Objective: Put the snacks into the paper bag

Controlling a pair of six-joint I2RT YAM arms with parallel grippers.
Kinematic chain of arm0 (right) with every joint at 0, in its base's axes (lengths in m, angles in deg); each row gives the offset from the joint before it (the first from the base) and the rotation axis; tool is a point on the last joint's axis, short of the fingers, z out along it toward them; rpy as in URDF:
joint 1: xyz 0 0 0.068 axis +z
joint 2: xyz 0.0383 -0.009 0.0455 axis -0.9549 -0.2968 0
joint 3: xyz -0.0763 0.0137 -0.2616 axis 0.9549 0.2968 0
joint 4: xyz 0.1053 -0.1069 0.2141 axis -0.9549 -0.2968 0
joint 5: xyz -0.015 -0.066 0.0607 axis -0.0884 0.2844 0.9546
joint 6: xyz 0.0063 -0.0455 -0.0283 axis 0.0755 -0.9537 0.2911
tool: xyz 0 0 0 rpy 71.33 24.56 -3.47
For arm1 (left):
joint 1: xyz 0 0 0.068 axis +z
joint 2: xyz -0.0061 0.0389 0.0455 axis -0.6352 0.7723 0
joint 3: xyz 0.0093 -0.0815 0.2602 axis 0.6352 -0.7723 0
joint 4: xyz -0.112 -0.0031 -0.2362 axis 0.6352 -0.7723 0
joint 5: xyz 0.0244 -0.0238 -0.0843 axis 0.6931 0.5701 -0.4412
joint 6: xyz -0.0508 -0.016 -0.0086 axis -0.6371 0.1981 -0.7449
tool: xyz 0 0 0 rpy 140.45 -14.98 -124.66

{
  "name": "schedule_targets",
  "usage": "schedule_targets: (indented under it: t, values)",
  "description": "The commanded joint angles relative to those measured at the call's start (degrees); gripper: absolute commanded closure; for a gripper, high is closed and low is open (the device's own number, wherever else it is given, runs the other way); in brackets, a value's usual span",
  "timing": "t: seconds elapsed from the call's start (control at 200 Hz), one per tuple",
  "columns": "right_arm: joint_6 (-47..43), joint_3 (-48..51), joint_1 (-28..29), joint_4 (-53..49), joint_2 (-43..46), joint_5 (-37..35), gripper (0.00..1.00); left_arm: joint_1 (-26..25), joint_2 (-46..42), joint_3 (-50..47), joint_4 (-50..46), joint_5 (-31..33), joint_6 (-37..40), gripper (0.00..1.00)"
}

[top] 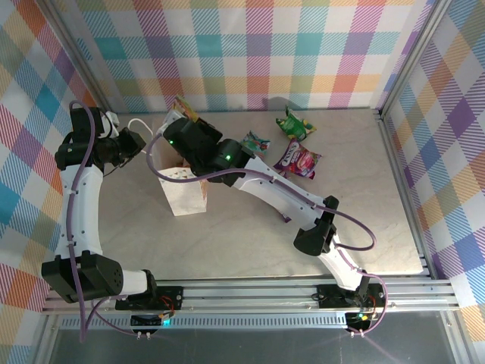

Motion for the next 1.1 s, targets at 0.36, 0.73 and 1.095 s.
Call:
schedule_targets:
  t: [0.36,0.73,1.095]
  values:
    - [2.3,-1.2,2.2,-4.9,-0.9,7.6,0.97,0.7,0.0,-0.2,0.6,-0.3,-0.5,0.83]
    - [2.3,-0.4,3.0,-3.1,0.5,2.8,0.38,0.7,0.4,0.0,-1.0,-0.6,0.2,0.82]
    - [5.7,1.3,2.3,-2.5,2.1,3.7,0.35,0.7,0.6,-0.1,-1.5,-0.3,0.2,0.82]
